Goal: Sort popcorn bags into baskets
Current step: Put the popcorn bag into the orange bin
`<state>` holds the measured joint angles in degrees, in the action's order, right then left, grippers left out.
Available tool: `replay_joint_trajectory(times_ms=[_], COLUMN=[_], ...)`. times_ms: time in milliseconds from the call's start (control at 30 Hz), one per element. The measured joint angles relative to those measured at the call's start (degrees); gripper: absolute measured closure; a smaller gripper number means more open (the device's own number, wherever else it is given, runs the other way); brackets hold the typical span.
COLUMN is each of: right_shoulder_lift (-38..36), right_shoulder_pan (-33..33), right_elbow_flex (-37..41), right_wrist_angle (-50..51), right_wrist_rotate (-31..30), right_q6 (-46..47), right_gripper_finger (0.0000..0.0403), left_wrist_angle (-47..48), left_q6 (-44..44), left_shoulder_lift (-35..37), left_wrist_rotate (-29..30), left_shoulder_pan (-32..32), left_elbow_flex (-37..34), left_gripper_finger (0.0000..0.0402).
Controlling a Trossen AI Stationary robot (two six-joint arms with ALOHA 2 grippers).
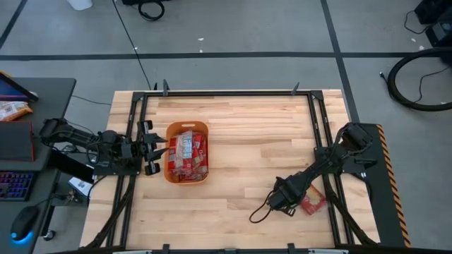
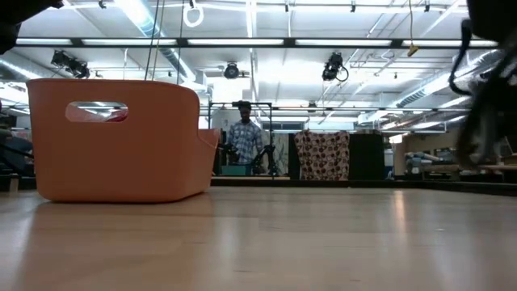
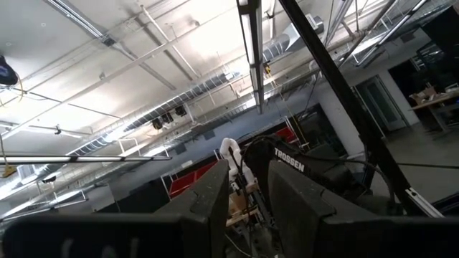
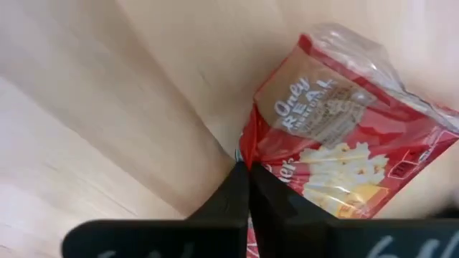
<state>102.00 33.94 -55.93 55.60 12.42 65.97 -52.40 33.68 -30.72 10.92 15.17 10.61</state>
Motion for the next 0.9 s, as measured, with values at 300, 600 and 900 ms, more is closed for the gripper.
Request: replay_joint_trajectory(times_ms=[300,600,900], right_shoulder_lift=[0.1,0.1,0.1], right_shoulder_pan=[-1.9,-5.5,-12.4], right_elbow_flex=[-11.6,-18.9,-19.0], right_wrist_angle=[7.1,3.4,-18.8], right_wrist_rotate=[-20.3,-47.5,-53.8], right_q6=[-15.0,-49.8,-94.2], right_gripper_finger=[0.0397,0.0395,0.0395], left_wrist_angle=[0.0,-1.5,4.6], left_q6=[-2.5,-21.2,-37.6], left_shoulder_lift=[0.0,0.0,0.0], left_wrist_rotate=[0.0,5.7,3.8], left_shoulder_pan=[0.0,0.0,0.0], left_elbow_flex=[0.0,0.0,0.0], left_gripper_finger=[0.0297,0.0297,0.0297])
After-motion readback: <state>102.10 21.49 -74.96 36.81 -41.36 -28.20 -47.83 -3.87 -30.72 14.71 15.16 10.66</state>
